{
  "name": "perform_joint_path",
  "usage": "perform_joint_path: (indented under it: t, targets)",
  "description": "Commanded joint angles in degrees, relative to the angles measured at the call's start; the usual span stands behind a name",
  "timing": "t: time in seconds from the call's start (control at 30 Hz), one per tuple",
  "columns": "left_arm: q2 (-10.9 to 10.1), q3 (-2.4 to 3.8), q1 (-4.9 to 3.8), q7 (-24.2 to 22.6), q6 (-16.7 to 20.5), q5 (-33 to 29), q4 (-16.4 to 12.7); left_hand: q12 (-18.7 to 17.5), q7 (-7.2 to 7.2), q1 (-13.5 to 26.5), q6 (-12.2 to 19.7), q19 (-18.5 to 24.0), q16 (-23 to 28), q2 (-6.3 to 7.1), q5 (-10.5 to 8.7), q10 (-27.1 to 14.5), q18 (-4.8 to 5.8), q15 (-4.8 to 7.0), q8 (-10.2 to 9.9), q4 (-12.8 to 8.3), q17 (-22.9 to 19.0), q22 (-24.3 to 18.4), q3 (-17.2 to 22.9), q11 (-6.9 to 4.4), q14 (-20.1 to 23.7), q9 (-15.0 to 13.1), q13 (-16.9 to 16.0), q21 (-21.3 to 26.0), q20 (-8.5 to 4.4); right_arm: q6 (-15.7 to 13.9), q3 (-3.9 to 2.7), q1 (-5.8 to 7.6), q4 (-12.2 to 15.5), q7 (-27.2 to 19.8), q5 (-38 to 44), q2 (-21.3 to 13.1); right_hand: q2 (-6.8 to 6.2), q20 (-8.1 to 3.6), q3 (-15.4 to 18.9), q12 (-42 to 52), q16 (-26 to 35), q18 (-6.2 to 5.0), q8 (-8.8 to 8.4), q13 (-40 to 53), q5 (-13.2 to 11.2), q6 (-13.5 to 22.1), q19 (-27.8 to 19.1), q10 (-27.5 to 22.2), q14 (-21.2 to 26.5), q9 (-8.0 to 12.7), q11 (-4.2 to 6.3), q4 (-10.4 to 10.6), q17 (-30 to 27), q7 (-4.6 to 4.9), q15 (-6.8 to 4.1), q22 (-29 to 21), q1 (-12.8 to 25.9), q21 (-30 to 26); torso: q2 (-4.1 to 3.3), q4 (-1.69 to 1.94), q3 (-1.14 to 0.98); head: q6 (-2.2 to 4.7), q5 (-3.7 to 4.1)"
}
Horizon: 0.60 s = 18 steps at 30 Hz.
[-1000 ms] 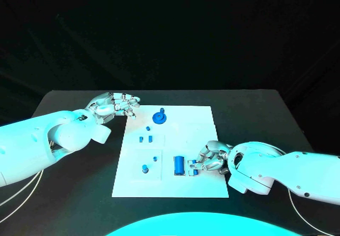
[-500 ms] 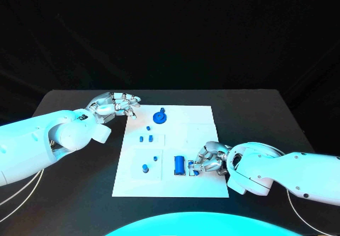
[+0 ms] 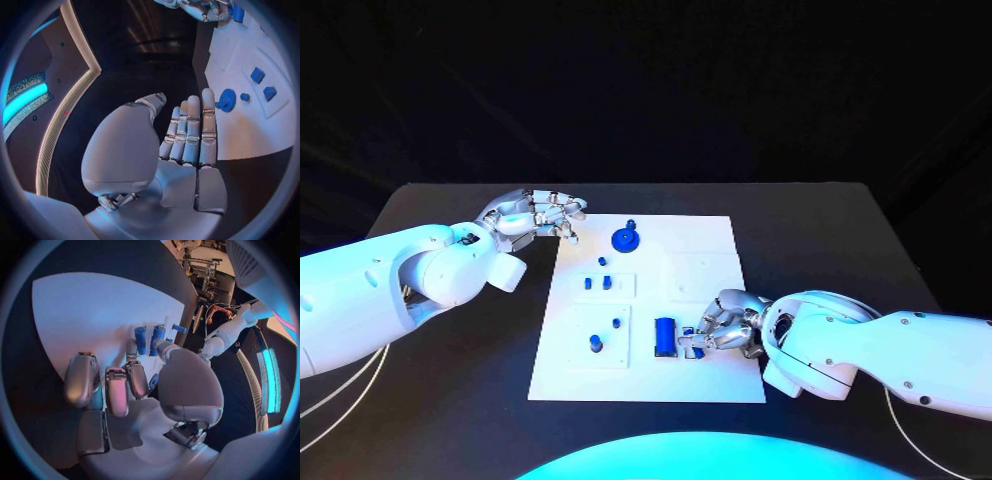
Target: Assemble the parts on the task board
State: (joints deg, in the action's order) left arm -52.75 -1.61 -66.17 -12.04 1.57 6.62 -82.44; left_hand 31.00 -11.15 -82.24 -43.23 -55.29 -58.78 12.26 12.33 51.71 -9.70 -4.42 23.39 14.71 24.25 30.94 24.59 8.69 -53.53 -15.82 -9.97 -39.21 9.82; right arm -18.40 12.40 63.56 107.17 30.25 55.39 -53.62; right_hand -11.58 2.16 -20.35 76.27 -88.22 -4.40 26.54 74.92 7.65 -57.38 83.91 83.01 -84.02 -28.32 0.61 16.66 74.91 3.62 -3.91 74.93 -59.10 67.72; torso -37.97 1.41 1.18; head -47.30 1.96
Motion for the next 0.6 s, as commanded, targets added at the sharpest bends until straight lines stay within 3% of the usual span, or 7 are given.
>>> perform_joint_path:
  t: [0.03,0.2,0.6]
  targets:
    - [0.03,0.04,-0.03,0.09,-1.10,-0.49,-0.06,0.26,-1.68,-0.34,0.39,-0.30,-0.30,0.12,0.05,-0.48,-0.77,-0.18,0.39,0.33,-0.06,-0.08,0.03,-0.05,0.02,0.07,0.09,0.22,-0.01,0.79,0.01,-0.09,0.37,-0.85,0.03,-0.04,0.19,0.00,0.70,0.32,-0.15,0.62,-0.11,3.51,-0.20,0.03,0.95,0.05,-5.15,-0.07,-0.20,0.03,11.02,0.22,-0.10,10.03,0.78,-0.24,0.03,0.01,0.03,0.15,0.04]
    - [-0.04,0.04,-0.03,0.18,-1.08,-0.49,-0.02,0.26,-1.68,-0.34,0.39,-0.30,-0.30,0.12,0.05,-0.48,-0.77,-0.18,0.39,0.33,-0.06,-0.08,0.03,-0.05,0.02,0.07,0.09,0.22,-0.01,0.49,0.01,-0.09,0.80,-0.87,-0.61,-0.51,1.25,-0.05,1.50,0.87,-0.28,0.72,0.01,3.98,-0.11,-0.17,1.11,0.37,-5.22,-0.17,-0.11,0.03,11.34,0.11,-0.16,10.17,1.35,0.38,0.00,0.03,0.02,0.13,-0.01]
    - [-0.18,0.03,-0.03,0.31,-0.98,-0.46,0.04,0.26,-1.68,-0.34,0.39,-0.30,-0.30,0.12,0.05,-0.48,-0.77,-0.18,0.39,0.33,-0.06,-0.08,0.03,-0.05,0.02,0.07,0.09,0.22,-0.01,0.90,0.01,-0.09,1.79,-1.25,-2.60,-1.64,2.31,-0.13,2.27,1.71,-0.45,0.89,0.19,4.70,-0.07,-0.52,1.38,0.88,-5.31,-0.29,0.04,0.01,11.74,-0.06,-0.27,10.41,1.84,1.44,0.01,-0.03,-0.02,0.12,0.00]
